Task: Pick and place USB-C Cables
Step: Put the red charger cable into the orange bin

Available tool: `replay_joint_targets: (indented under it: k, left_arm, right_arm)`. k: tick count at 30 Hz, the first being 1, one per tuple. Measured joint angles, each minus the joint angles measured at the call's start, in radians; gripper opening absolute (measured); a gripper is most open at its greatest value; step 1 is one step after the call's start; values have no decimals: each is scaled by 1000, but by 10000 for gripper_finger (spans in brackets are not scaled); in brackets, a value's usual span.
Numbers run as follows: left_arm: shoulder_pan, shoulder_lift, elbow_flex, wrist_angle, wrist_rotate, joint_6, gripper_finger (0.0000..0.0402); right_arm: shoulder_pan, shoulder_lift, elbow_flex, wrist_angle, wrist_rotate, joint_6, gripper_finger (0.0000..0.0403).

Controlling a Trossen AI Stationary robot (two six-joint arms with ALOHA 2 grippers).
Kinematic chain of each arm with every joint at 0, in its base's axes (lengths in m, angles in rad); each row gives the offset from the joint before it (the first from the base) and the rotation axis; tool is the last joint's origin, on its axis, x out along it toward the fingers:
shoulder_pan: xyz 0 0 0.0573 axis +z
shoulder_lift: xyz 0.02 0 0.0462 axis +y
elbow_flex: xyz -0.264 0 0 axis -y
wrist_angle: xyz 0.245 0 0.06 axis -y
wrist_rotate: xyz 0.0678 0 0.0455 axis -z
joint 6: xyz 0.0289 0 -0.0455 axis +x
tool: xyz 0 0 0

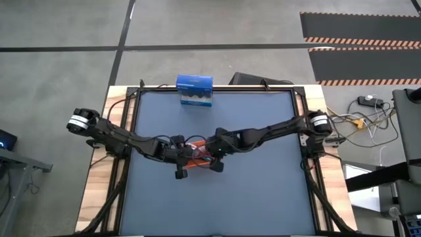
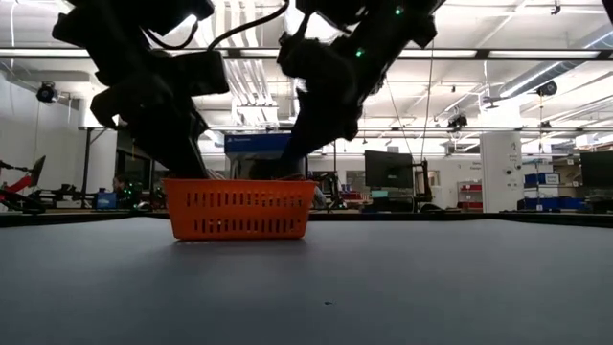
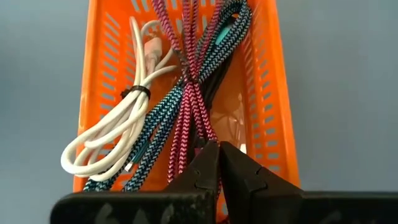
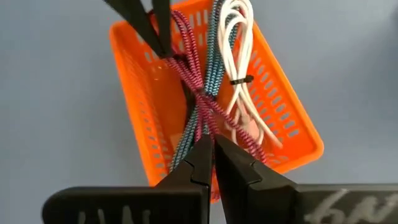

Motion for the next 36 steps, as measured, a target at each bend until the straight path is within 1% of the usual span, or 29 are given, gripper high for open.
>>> replay_joint_targets:
  k: [8, 21, 25, 30, 34, 36]
  left_arm:
    - [0, -1, 0, -7, -3, -1, 0]
    - [0, 0, 0, -6, -6, -2, 0]
    - [0, -8, 8, -5, -6, 0, 0]
    - [0, -38, 8, -5, -6, 0, 0]
    - [0, -57, 8, 0, -6, 0, 0]
    - [0, -58, 10, 49, -7, 3, 0]
  right_arm:
    - [-18, 75, 3, 46, 10, 35, 8]
    - [-24, 82, 2, 49, 9, 27, 8]
    - [-25, 65, -1, 45, 9, 27, 8]
    - [-25, 14, -1, 36, 10, 18, 8]
    - [-23, -46, -1, -26, 10, -1, 8]
    - [-23, -80, -1, -75, 10, -11, 8]
